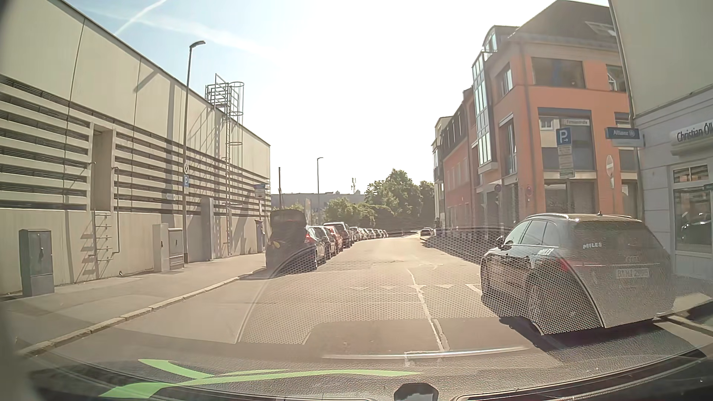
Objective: Follow the waypoints while adhering to traffic rules and regulations
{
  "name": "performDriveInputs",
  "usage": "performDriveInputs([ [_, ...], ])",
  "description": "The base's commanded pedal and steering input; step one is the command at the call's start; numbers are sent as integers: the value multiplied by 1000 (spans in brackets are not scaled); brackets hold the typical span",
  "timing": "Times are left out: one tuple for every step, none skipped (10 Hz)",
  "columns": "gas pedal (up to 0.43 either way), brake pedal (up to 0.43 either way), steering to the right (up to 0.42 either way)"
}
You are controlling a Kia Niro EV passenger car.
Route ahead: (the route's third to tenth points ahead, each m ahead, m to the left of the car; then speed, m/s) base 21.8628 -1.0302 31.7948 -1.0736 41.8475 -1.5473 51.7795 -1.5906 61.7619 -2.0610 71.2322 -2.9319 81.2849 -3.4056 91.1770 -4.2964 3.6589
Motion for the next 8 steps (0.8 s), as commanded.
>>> performDriveInputs([
  [0,171,15],
  [0,152,13],
  [0,140,11],
  [0,122,11],
  [0,122,11],
  [0,122,10],
  [0,134,7],
  [0,140,4],
])
